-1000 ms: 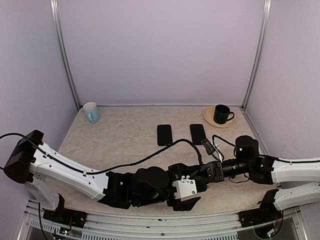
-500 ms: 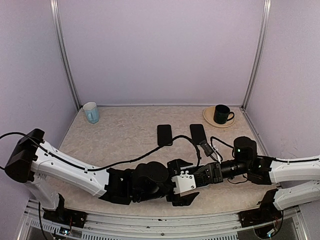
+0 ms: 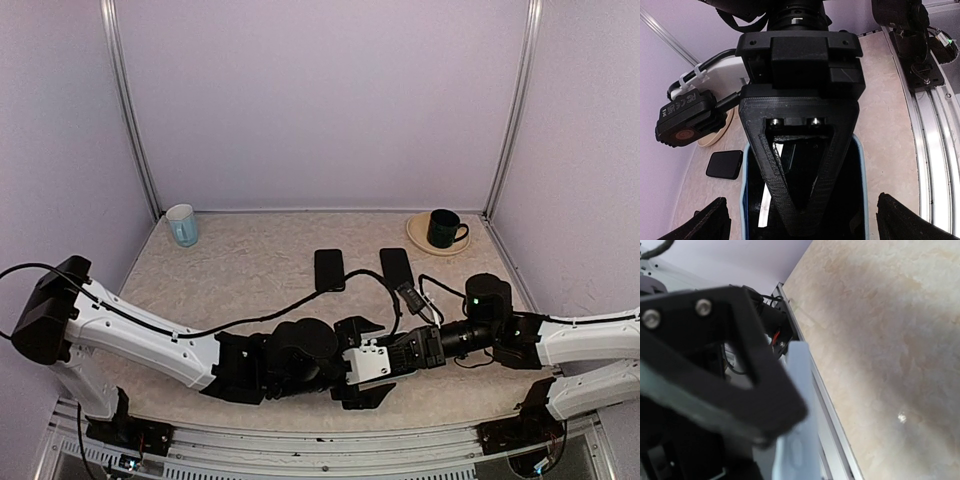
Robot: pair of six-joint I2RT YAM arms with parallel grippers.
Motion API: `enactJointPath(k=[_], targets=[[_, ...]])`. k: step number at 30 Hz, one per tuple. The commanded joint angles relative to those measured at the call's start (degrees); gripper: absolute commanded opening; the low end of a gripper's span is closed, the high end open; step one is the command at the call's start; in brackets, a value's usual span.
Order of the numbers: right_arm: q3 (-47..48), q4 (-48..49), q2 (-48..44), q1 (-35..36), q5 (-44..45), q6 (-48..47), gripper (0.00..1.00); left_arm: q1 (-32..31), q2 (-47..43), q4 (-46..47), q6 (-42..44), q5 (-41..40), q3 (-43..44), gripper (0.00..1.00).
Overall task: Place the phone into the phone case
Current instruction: Press the phone with the phone case.
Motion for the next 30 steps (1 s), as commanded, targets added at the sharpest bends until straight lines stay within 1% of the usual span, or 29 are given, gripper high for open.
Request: enactJointPath(k=[1, 6, 13, 18, 23, 27, 30], targets=[[1.2, 4.4, 0.1, 0.5, -1.8, -0.5, 0.0, 0.4, 1.0, -1.3, 0.0, 1.4, 2.4, 0.99], [1.7, 4.4, 0.2, 0.6, -2.2, -0.7, 0.0, 0.7, 2.0, -3.5, -0.3, 0.8, 4.1, 0.99], [1.7, 4.8, 0.9, 0.6, -2.3, -0.7, 0.0, 0.9, 2.2, -3.9, -0.9, 3.0, 4.2, 0.99], [1.8, 5.1, 0.7, 0.6, -2.6, -0.5, 0.0, 0.9, 2.3, -4.6, -1.0, 3.8, 4.5, 0.95], [2.1, 5.2, 0.3, 0.6, -2.7, -0.6, 0.0, 0.9, 2.6, -5.3, -1.0, 3.4, 5.0, 0.87], [2.1, 5.6, 0.6, 0.6, -2.7, -0.3, 0.0, 0.9, 3.0, -5.5, -1.3, 3.0, 5.3, 0.78], [2.0, 6.2, 0.8, 0.6, -2.8, 0.3, 0.0, 0.8, 2.8, -5.0, -1.6, 2.9, 4.9, 0.74]])
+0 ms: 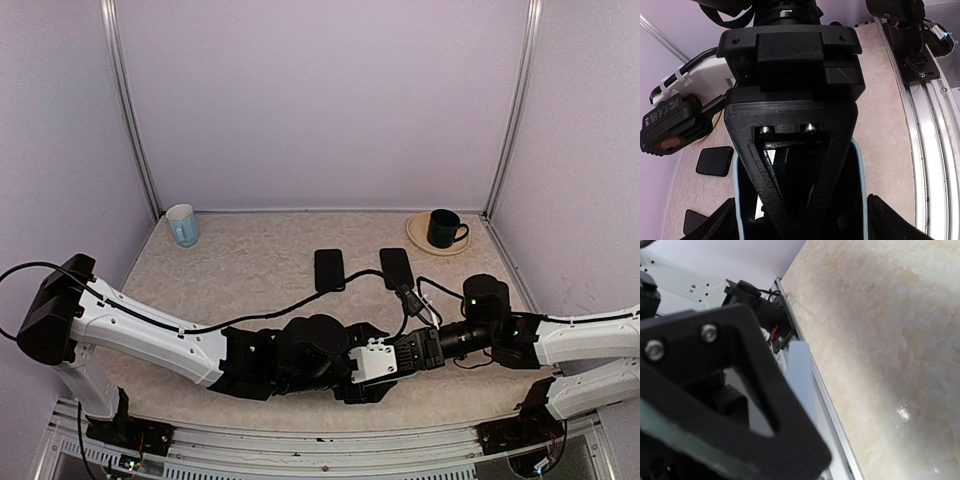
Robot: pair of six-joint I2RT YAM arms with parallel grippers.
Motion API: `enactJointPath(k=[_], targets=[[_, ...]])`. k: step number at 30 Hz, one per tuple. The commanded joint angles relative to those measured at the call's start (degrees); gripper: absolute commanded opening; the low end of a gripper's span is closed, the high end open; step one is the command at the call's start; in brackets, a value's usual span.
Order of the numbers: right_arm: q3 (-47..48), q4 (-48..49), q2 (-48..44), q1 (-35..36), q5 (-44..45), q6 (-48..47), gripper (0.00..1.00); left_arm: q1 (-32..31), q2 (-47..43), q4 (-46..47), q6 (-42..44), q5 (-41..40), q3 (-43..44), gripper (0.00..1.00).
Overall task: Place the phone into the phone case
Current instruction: Press the phone with the phone case, then pass from the right arm to the left
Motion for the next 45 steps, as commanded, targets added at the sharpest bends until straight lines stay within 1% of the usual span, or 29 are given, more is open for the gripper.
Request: enactJointPath(k=[1, 3, 4, 7, 8, 9, 11, 12, 19, 22, 29, 32, 34, 36, 40, 45], targets=[[2.0, 6.5, -0.2, 0.6, -2.1, 0.6, 0.0, 0.2, 0.8, 0.5, -0.5, 0.5, 1.1, 0.73], [2.1, 6.8, -0.3, 0.6, -2.2, 0.9, 0.0, 0.1, 0.6, 0.7, -0.4, 0.3, 1.0, 0.73], [2.1, 6.9, -0.3, 0.7, -2.3, 0.9, 0.0, 0.1, 0.5, 0.7, -0.4, -0.1, 1.0, 0.74], [2.2, 6.6, -0.7, 0.6, -2.4, 0.8, 0.0, 0.3, 0.2, 0.5, -0.7, -1.0, 0.7, 0.82], [2.2, 6.3, -0.9, 0.6, -2.3, 0.6, 0.0, 0.4, -0.1, 0.5, -0.9, -1.2, 0.4, 0.86], [2.2, 5.9, -1.1, 0.6, -2.2, 0.4, 0.0, 0.6, -0.8, 0.5, -1.0, -1.3, 0.0, 0.93], [2.2, 5.2, -1.7, 0.7, -2.0, -0.1, 0.0, 1.0, -2.0, 0.4, -1.1, -1.2, -1.2, 0.98], [2.2, 4.8, -1.9, 0.6, -2.0, -0.2, 0.0, 1.1, -3.1, 0.2, -1.2, -1.1, -1.9, 0.99], [2.5, 2.8, -3.6, 0.5, -1.2, -1.3, 0.0, 1.3, -7.2, -4.1, -2.8, -2.0, -4.7, 0.99], [2.7, 2.8, -3.4, 0.5, -1.2, -1.5, 0.0, 1.2, -8.3, -4.5, -3.8, -2.7, -6.1, 0.99], [3.3, 3.0, -2.6, 0.5, -1.2, -1.4, 0.0, 0.4, -8.2, -5.9, -4.0, -5.2, -6.0, 0.98], [3.3, 2.9, -2.7, 0.5, -1.1, -1.3, 0.0, 0.2, -8.0, -6.2, -3.8, -5.4, -5.8, 0.95], [3.3, 2.8, -2.9, 0.5, -0.9, -1.3, 0.0, 0.1, -7.9, -6.1, -3.6, -5.5, -5.6, 0.91], [3.2, 2.5, -3.0, 0.5, -0.6, -1.3, 0.0, 0.1, -7.8, -6.2, -3.6, -5.5, -5.5, 0.85], [3.0, 2.2, -2.7, 0.4, -0.4, -1.3, 0.0, 0.1, -7.7, -6.7, -3.4, -5.3, -5.3, 0.64], [3.2, 2.1, -2.0, -0.1, -0.6, -1.1, 0.0, 0.1, -7.3, -7.2, -3.9, -4.8, -5.3, 0.52]])
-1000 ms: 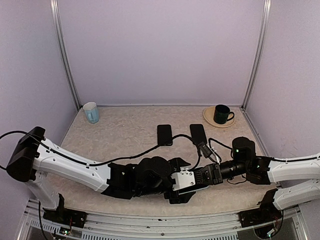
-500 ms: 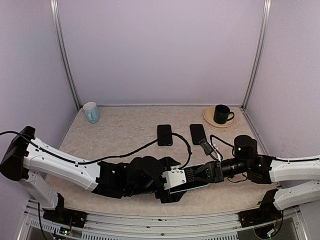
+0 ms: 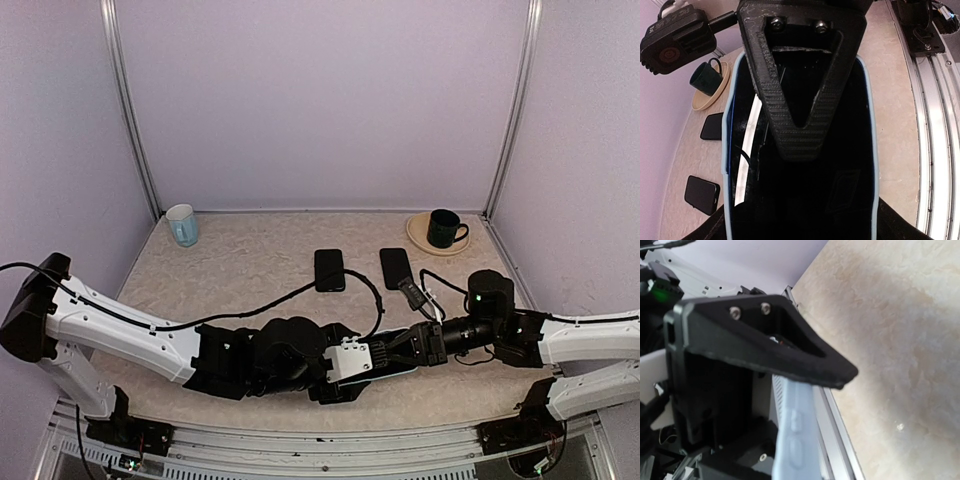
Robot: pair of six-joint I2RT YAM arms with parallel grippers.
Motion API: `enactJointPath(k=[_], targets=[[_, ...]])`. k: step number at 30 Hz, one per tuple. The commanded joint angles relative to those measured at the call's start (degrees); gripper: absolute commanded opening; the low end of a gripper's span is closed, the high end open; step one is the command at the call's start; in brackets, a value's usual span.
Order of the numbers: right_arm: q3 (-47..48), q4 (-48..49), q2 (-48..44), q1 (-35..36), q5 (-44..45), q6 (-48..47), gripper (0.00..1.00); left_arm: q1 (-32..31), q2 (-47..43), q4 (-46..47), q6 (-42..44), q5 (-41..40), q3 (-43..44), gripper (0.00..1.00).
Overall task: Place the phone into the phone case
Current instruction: Pass from the right arm to the left
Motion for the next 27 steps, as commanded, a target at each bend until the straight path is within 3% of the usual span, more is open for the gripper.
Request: enactJointPath(k=[1, 6, 10, 18, 21, 27], targets=[[2.2, 2.5, 0.2, -0.2, -0.7, 0.1, 0.0, -0.1, -0.1, -0.8, -0.4, -0.2, 0.4, 0.5], [2.8, 2.2, 1.4, -0.8, -0.9, 0.2, 0.02, 0.4, 0.1, -1.0, -1.8, -0.3, 0.3, 0.41], [3.2, 1.8, 2.0, -1.0, -1.2, 0.2, 0.18, 1.7, 0.2, -1.8, -4.1, 0.8, 0.3, 0.33], [3.5, -0.5, 2.0, -2.3, -0.2, -0.6, 0.51, 3.2, -0.2, -2.9, -8.6, 2.2, -0.1, 0.31], [4.1, -3.7, 0.4, -3.5, 1.4, -1.9, 0.67, 3.8, -0.4, -3.7, -10.8, 1.8, -0.5, 0.3], [5.0, -14.5, -4.2, -7.6, 8.6, -4.7, 0.89, 5.7, -1.3, -5.0, -15.4, 1.5, -1.2, 0.27]])
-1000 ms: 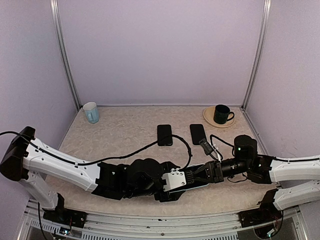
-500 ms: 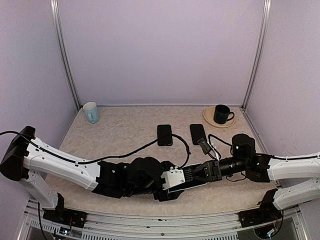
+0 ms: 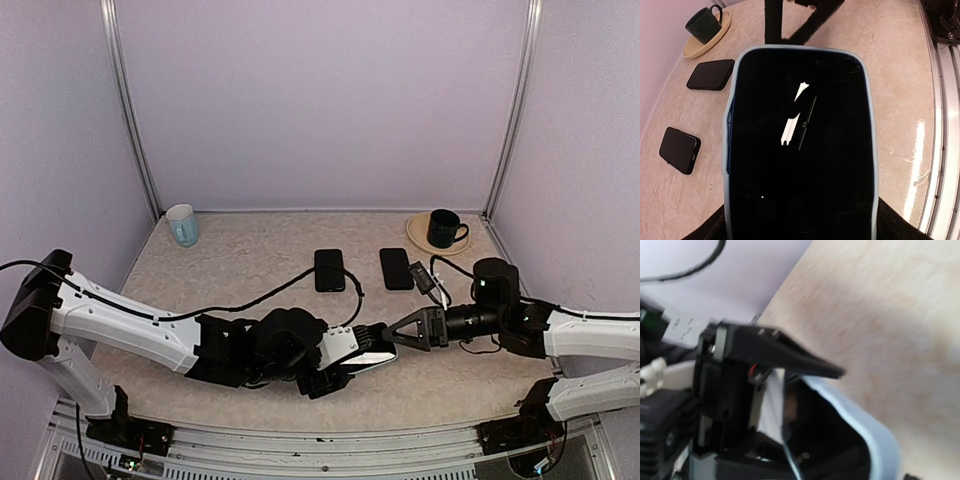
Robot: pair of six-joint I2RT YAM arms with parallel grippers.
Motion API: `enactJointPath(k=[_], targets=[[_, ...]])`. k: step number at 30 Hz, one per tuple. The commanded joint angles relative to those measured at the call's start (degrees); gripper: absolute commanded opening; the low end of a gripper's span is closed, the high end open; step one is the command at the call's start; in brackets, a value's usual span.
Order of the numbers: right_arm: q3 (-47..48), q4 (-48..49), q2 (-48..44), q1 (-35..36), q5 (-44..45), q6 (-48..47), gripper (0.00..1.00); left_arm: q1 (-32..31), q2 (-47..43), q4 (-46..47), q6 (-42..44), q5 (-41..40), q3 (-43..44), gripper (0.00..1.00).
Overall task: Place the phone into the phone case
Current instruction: Pass from the right arm to the left, then place the phone with the phone case at the center of the board.
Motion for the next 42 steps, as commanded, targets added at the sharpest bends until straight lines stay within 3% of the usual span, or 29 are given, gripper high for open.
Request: enactJointPath(k=[1, 6, 13, 21, 30, 42], targets=[[2.0, -9.7, -4.4, -3.2, 8.0, -2.8, 0.92, 1.8, -1.5, 0.3, -5.4, -1.0, -0.2, 0.26], [0.7, -13.6, -7.8, -6.5, 12.8, -3.0, 0.99, 4.6, -2.3, -1.1, -9.6, -3.2, -0.8, 0.26], [-0.2, -15.3, -8.4, -7.5, 17.0, -2.4, 1.0, 10.7, -4.4, -1.6, -16.4, -3.5, -0.3, 0.25], [-1.1, -18.6, -10.8, -7.6, 22.0, -2.1, 1.0, 24.8, -5.3, -5.6, -29.2, -2.1, 0.4, 0.25], [-2.0, -19.8, -14.3, -7.6, 22.9, -0.9, 1.0, 37.3, -2.1, -5.0, -36.4, 2.2, 2.3, 0.21], [-2.5, -19.8, -15.8, -7.6, 21.8, 0.5, 1.0, 43.2, 5.6, -5.2, -38.2, 3.6, 8.1, 0.22]])
